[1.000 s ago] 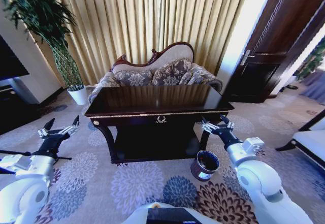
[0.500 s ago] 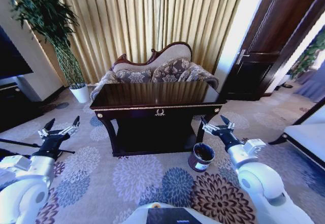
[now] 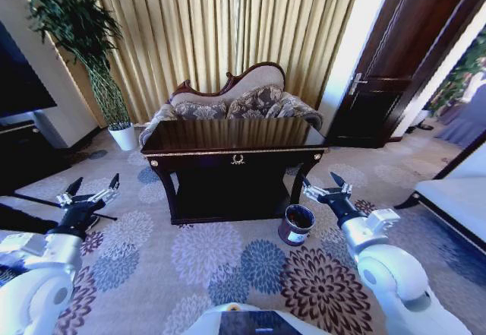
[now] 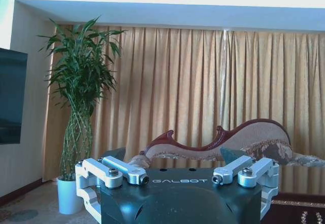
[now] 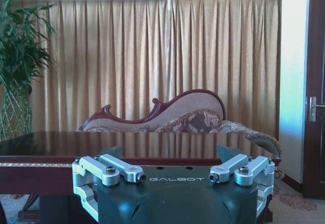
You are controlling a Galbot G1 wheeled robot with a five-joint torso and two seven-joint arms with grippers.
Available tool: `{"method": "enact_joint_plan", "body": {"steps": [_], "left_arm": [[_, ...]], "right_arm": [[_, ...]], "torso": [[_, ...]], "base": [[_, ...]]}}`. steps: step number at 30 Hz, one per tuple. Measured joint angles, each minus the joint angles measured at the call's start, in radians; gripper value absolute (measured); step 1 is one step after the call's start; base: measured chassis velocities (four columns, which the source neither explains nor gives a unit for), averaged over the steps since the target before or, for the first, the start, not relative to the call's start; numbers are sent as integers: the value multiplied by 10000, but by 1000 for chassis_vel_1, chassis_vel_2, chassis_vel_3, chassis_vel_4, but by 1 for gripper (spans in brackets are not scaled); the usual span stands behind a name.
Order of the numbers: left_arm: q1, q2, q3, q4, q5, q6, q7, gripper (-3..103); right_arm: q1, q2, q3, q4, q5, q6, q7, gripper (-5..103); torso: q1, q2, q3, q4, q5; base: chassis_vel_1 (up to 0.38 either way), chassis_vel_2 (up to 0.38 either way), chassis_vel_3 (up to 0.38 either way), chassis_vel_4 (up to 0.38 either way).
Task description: Move to the front of the table and place the trash on the table into the trash bin.
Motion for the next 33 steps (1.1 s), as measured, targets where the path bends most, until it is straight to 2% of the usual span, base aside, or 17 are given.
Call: {"method": "enact_joint_plan", "body": {"steps": [23, 28, 33], "left_arm": [[6, -28, 62, 11, 66, -31, 49, 100], [20, -52, 83, 16, 82, -40, 60, 100], [6, -46, 96, 17, 84, -41, 68, 100]], "right_arm": [[-71, 33, 22, -33, 11, 86, 2, 100], [-69, 39, 19, -66, 2, 86, -3, 100], [-64, 32, 24, -76, 1, 86, -5, 100]], "torso": [[1, -1, 1, -5, 3], [2, -1, 1, 1, -1], [2, -1, 1, -5, 1]], "base": [[155, -150, -163, 147], [161, -159, -147, 183], [133, -159, -164, 133]]}}
